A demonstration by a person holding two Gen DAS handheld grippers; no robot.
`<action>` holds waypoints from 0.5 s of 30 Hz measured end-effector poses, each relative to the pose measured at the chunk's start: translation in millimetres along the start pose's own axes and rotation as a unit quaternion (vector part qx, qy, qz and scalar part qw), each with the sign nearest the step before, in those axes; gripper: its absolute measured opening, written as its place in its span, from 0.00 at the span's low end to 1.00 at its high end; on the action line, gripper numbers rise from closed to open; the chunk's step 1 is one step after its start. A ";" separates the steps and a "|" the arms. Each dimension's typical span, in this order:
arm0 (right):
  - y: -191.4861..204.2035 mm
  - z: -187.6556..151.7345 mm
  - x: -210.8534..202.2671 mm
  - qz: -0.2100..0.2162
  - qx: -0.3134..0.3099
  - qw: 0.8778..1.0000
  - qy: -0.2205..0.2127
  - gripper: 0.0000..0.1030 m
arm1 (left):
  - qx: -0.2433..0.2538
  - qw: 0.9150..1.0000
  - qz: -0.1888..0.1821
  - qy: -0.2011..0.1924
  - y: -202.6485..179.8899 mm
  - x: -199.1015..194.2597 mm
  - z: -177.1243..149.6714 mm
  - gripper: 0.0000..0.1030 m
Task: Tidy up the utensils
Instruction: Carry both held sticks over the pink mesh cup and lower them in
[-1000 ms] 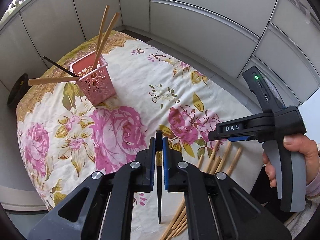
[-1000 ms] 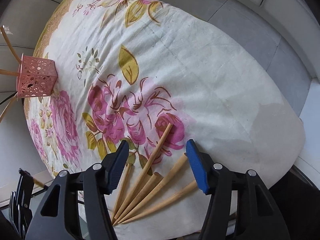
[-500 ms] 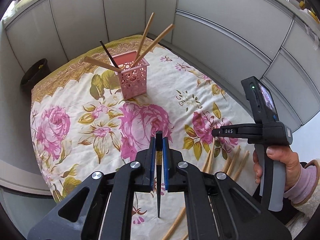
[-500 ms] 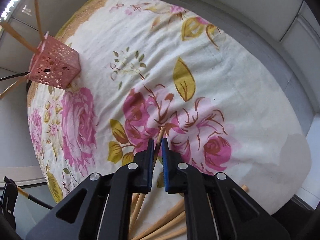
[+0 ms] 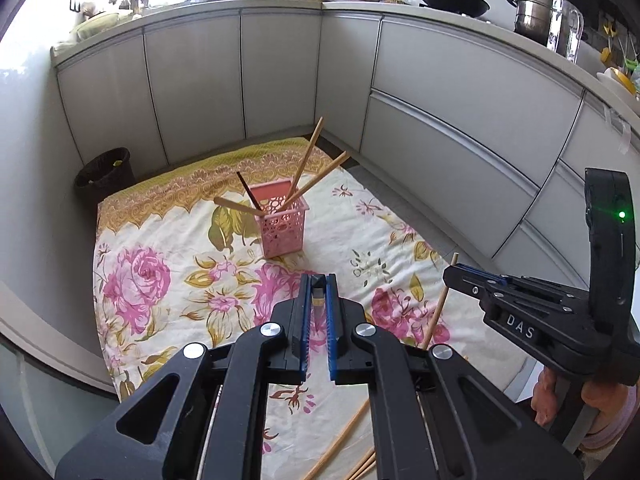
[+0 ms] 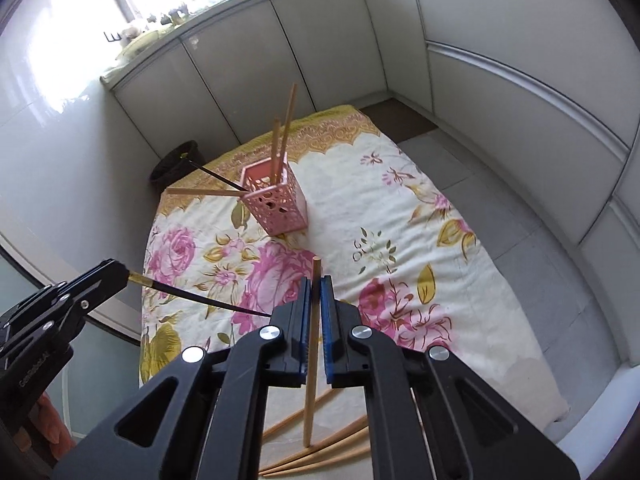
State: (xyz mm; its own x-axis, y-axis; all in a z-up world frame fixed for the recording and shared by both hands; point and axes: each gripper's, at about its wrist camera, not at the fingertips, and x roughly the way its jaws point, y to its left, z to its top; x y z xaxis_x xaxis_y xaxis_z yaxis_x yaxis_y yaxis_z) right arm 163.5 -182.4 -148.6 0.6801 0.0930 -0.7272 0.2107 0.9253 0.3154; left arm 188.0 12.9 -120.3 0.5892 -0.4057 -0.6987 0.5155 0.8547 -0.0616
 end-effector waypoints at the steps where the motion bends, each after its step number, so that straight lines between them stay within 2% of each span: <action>1: 3.1 5.4 -7.9 0.002 -0.009 1.000 -0.004 0.05 | -0.001 1.000 0.000 -0.003 -2.2 -2.4 3.8 0.06; 9: 22.0 53.1 -49.2 0.017 -0.035 0.999 -0.038 0.05 | -0.010 0.999 0.027 -0.034 -11.4 -18.6 43.3 0.06; 15: 36.7 115.3 -72.0 0.038 -0.030 0.996 -0.069 0.05 | -0.026 0.997 0.052 -0.057 -3.8 -21.8 86.7 0.06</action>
State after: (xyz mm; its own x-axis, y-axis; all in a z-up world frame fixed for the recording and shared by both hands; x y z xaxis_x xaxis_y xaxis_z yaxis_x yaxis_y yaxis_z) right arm 203.2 -197.5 -14.4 0.7828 0.1156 -0.6114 0.1156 0.9385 0.3254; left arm 227.2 -9.6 -43.0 0.7057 -0.3460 -0.6183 0.4167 0.9085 -0.0328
